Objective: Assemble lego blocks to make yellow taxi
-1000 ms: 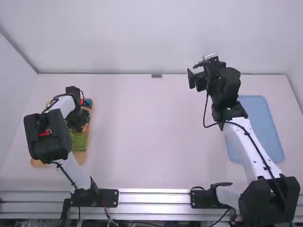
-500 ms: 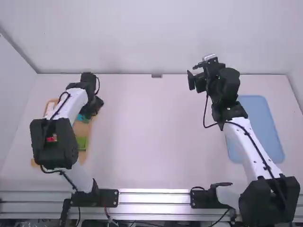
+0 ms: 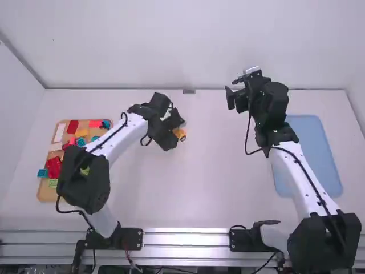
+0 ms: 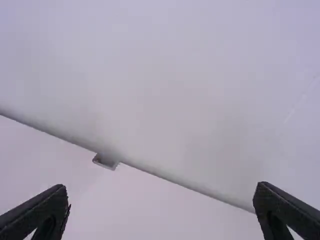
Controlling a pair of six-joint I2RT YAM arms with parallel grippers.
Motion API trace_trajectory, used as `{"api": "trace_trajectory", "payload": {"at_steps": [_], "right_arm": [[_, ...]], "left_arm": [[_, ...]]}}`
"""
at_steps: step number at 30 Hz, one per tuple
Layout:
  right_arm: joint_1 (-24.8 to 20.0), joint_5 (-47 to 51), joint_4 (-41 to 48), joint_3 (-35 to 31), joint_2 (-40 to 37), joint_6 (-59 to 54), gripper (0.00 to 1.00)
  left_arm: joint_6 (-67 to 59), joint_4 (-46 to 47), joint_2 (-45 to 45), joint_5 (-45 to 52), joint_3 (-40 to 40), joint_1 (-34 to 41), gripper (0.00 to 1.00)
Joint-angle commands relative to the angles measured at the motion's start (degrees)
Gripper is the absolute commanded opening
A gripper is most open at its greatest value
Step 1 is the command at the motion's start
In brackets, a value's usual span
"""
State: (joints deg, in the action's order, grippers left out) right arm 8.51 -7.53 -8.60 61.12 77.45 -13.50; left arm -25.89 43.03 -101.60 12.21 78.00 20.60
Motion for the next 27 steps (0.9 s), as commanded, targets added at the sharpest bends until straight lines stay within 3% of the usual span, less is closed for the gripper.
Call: {"api": "trace_trajectory", "payload": {"at_steps": [1,8,21,25,27], "right_arm": [[0.04,-0.13,0.22,2.23,0.13,0.0,0.99],[0.04,-0.11,2.38,2.23,0.13,-0.04,0.98],[0.07,-0.11,3.43,2.23,0.13,-0.04,0.99],[0.22,-0.04,3.43,2.23,0.13,-0.04,0.99],[0.04,-0.13,3.45,2.23,0.13,-0.02,0.99]], "left_arm": [[-16.92,0.61,1.03,2.91,-0.61,2.38,0.11],[-30.34,0.5,-1.62,3.78,-3.41,7.06,0.12],[-29.86,-4.61,-8.92,1.66,-5.68,7.21,0.11],[-24.92,-7.3,-9.22,0.37,-5.73,7.58,0.24],[-24.48,-7.82,-9.25,0.48,-6.16,7.28,0.22]]}}
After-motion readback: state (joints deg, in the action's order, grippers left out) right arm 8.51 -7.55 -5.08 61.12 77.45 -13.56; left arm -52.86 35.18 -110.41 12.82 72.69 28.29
